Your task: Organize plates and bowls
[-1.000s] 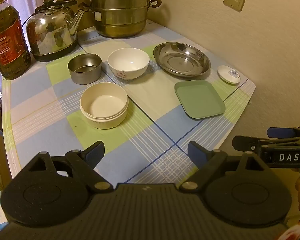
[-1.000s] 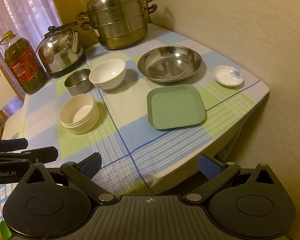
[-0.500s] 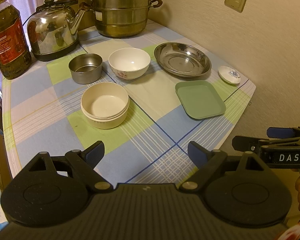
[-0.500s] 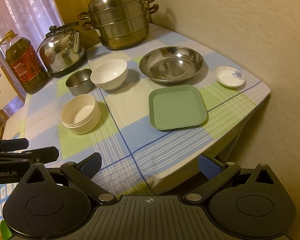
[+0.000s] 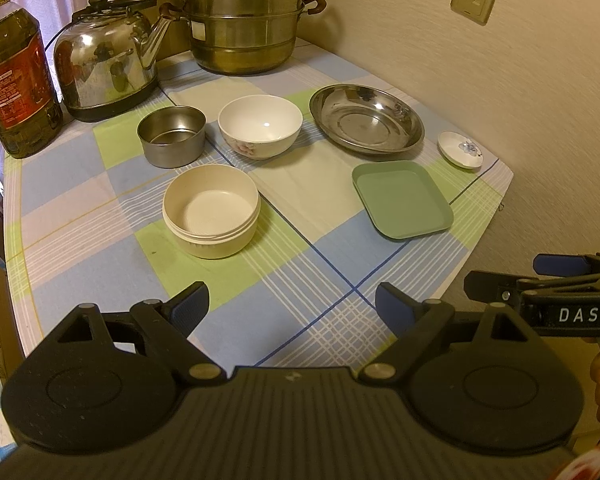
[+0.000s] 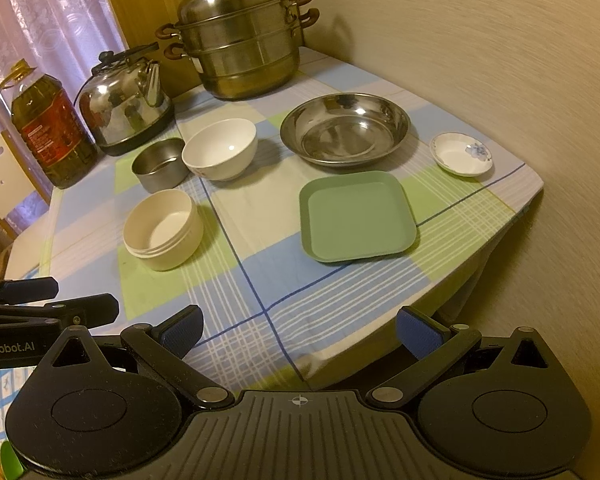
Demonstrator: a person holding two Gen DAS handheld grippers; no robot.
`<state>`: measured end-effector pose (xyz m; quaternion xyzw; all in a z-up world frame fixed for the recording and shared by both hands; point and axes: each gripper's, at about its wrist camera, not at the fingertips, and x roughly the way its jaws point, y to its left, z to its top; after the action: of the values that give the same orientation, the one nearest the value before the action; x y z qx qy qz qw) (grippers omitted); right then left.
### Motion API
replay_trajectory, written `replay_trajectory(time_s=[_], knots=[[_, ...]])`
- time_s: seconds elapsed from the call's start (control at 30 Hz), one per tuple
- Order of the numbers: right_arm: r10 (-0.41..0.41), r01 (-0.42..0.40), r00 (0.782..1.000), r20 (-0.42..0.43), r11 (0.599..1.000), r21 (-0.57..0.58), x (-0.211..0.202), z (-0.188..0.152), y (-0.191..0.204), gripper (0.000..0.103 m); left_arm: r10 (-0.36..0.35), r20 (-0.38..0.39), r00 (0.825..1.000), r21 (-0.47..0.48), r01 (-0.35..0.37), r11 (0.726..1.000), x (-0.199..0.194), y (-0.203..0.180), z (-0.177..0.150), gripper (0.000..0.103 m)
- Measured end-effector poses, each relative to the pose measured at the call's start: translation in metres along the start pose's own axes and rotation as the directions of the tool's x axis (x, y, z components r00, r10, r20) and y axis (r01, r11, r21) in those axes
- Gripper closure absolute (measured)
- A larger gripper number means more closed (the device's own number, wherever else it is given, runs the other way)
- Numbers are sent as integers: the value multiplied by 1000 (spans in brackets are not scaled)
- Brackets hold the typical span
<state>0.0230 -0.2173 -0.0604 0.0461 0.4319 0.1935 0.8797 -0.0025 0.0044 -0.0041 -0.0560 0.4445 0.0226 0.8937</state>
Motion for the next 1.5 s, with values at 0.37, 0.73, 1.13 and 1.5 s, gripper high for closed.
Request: replay_trajectory(time_s=[0.37, 0.73, 1.13, 1.5], knots=[[0, 0, 1000, 0, 1000, 0, 1, 1, 1, 1, -3, -1, 1000, -1, 3, 1000, 2, 3, -4, 14], [1, -1, 1000, 1, 1000, -1, 3, 2, 4, 1, -4, -2, 1000, -2, 4, 1000, 3, 4, -4, 14], [0, 0, 1000, -1, 1000, 2, 7, 2, 8, 1, -8, -5, 1000, -2, 8, 1000, 5, 6, -4, 14], [-2, 2, 1000, 0, 1000, 2, 8, 4, 9, 1, -8, -6, 1000, -6, 8, 1000, 10, 10, 0, 14]])
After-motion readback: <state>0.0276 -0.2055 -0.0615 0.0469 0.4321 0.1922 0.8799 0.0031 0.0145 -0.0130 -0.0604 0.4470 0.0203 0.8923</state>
